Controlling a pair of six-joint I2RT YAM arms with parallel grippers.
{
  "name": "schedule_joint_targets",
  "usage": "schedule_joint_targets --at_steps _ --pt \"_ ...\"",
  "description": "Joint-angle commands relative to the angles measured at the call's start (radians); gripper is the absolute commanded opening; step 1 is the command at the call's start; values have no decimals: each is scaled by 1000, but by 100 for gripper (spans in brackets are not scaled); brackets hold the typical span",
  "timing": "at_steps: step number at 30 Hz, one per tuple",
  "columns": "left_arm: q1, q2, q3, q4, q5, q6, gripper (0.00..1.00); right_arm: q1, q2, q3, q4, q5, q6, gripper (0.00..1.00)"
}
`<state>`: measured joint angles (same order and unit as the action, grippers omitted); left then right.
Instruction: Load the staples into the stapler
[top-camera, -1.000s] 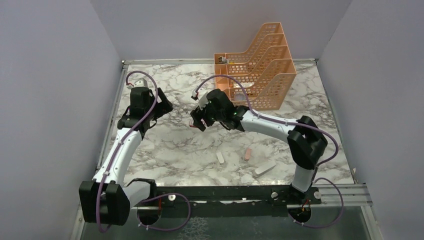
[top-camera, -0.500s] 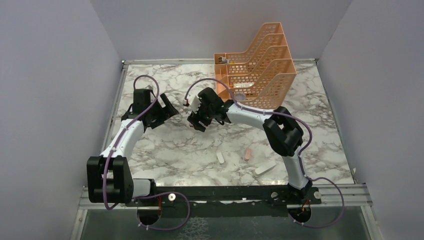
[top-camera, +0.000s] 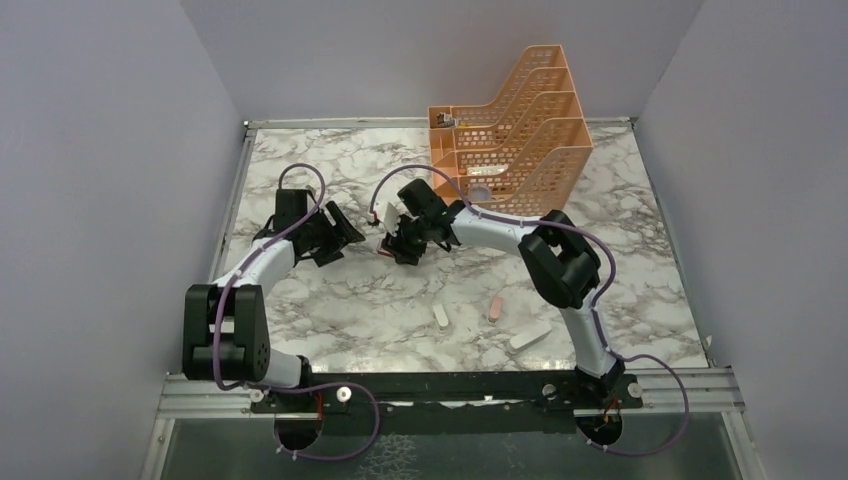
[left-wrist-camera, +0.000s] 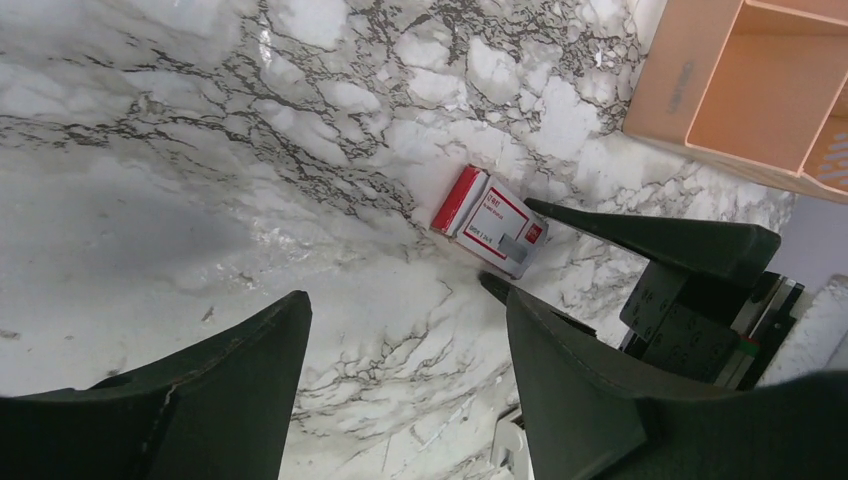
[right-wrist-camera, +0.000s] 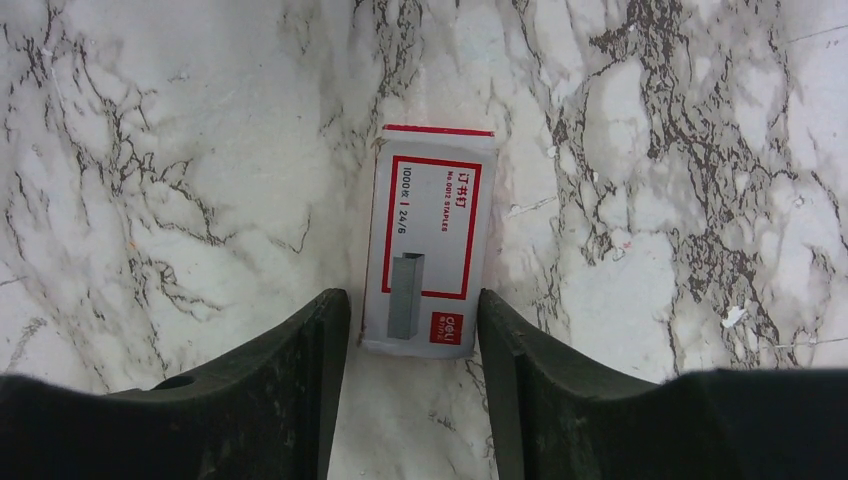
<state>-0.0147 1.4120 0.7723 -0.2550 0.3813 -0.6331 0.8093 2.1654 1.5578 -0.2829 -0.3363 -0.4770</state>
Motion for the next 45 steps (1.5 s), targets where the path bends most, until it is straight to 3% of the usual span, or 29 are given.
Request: schedule_joint_targets --at_steps 1,10,19,33,45 --pt "5 35 -31 125 98 -50 72 -9 28 9 2 -28 -37 51" --pt "5 154 -48 330 221 -127 70 -12 -17 -76 118 -71 -23 47" --pt "3 253 -100 551 229 -170 54 -18 2 -71 95 -116 -43 47" --pt "-26 319 -93 580 273 -149 29 -22 21 -58 85 -145 -46 47" --pt "-50 340 -105 585 289 -146 27 -22 24 -59 94 -148 -44 47"
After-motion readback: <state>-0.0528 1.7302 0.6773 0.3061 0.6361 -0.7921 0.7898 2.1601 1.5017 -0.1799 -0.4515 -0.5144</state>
